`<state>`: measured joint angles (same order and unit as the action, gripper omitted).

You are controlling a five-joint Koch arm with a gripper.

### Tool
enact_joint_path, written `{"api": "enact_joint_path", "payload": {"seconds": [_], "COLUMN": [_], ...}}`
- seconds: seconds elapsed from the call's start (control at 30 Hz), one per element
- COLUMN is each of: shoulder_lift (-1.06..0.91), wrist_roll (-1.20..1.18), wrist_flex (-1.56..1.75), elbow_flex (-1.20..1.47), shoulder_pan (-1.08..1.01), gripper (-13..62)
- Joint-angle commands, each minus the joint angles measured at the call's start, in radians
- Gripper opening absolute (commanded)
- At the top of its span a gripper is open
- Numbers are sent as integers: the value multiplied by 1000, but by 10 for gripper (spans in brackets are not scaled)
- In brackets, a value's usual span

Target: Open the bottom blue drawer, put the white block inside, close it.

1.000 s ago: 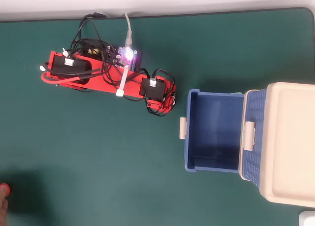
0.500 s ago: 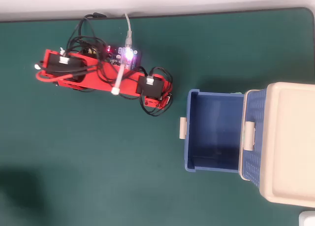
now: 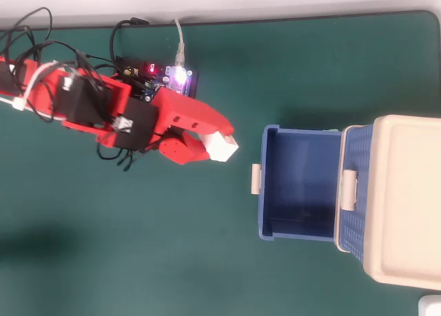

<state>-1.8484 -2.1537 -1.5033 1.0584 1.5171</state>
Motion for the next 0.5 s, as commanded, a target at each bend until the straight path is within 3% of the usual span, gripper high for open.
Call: {"api": "enact_joint_path", "payload": {"seconds": [0.0, 0.47], "shoulder_lift": [87, 488], "wrist_roll": [-121, -439], "wrist_flex": [49, 109], "elbow_flex": [-103, -426], "shoulder_pan": [-5, -89], "gripper": [-83, -78]}}
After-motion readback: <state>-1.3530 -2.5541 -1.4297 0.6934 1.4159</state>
